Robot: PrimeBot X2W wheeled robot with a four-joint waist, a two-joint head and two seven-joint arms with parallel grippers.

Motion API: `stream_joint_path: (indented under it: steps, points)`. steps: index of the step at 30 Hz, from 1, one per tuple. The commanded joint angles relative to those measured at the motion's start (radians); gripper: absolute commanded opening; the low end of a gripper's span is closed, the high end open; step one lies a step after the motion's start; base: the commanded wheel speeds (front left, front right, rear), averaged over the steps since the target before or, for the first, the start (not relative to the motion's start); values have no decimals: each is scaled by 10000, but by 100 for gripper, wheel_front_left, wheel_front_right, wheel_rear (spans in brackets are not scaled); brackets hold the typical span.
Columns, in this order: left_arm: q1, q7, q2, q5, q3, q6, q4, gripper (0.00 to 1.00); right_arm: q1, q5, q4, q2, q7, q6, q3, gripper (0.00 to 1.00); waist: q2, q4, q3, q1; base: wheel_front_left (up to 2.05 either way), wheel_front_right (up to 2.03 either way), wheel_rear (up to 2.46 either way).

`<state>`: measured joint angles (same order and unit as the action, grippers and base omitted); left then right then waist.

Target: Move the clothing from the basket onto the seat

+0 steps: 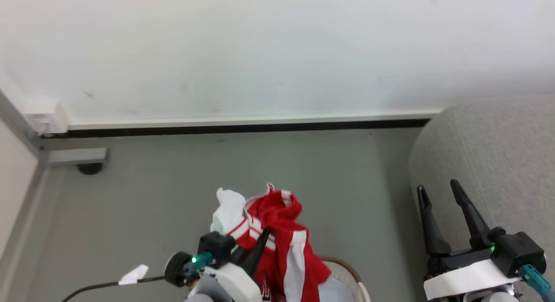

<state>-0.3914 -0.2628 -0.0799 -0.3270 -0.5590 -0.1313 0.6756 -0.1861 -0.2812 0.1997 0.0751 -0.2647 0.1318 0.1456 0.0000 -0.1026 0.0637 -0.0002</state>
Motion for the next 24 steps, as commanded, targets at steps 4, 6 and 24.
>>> stream_joint_path:
  steps: [4, 6, 24]
  points:
    - [148, -28, -108, 17, 366, 19, -1117, 0, 251, -69, 15, 43, 5, -21, 66, 100, 0, 401, -387, 2, 0, 0, 0]
    - [76, -29, -190, 105, 449, 34, -1524, 0, 279, -92, 9, 25, 5, -21, 116, 100, 0, 429, -451, 2, 0, 0, 0]
    - [-827, 1107, -536, -5, 806, 491, -4662, 0, 336, -531, -16, 132, 5, -21, 1053, 100, 0, 264, -600, 2, 0, 0, 0]
